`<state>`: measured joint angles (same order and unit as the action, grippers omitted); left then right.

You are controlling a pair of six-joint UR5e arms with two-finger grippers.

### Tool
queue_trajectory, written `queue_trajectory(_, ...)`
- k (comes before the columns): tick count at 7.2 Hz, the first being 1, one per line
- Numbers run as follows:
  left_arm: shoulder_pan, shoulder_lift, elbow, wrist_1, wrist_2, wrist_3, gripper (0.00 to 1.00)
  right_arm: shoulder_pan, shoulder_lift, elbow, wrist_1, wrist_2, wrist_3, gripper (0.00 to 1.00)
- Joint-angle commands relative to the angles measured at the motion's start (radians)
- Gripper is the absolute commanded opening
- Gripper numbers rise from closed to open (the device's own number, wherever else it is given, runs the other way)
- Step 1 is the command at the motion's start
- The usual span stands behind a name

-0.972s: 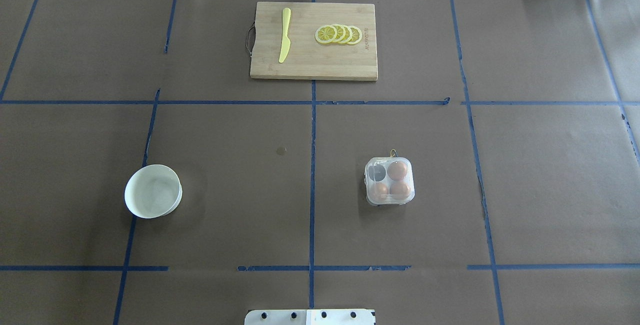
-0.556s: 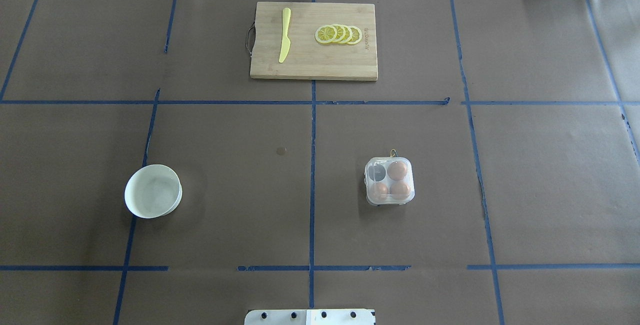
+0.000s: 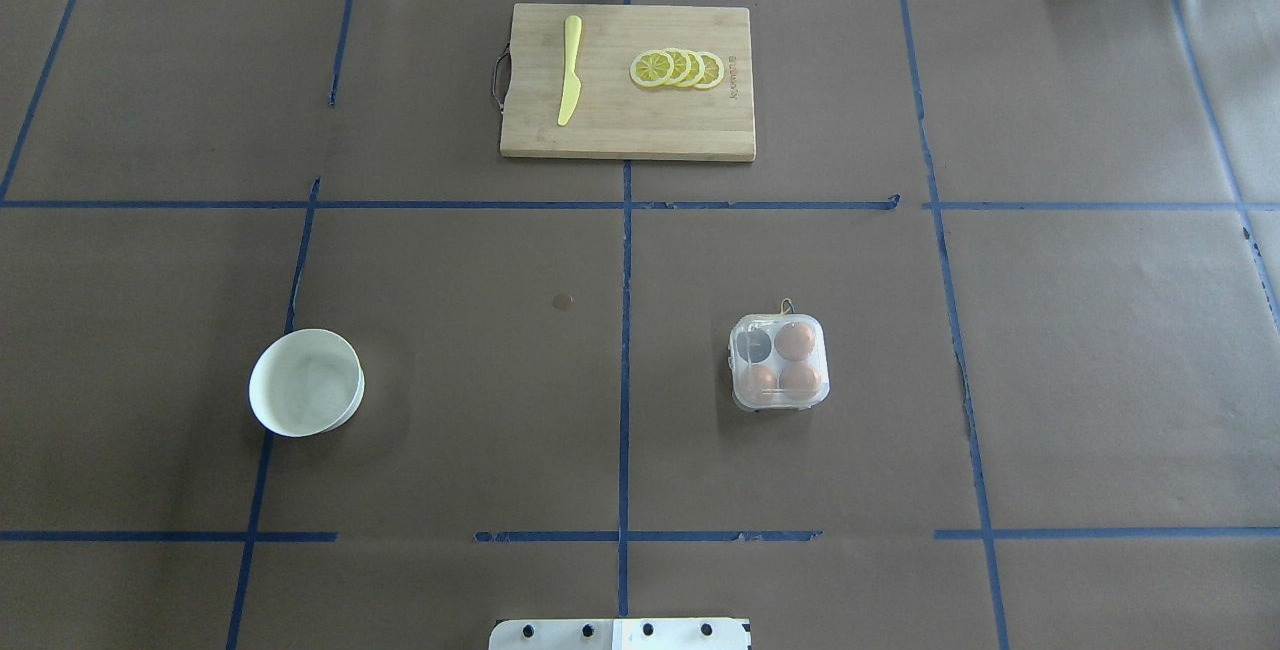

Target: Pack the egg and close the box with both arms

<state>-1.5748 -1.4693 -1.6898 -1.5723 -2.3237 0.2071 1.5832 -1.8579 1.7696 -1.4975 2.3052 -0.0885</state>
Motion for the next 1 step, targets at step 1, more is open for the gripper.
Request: queue_trajectory(1, -0.001, 0.0, 0.001, 0.0, 0.0, 0.0, 1.0, 0.0, -0.001, -0.019, 0.002, 0.013, -0.002, 1.0)
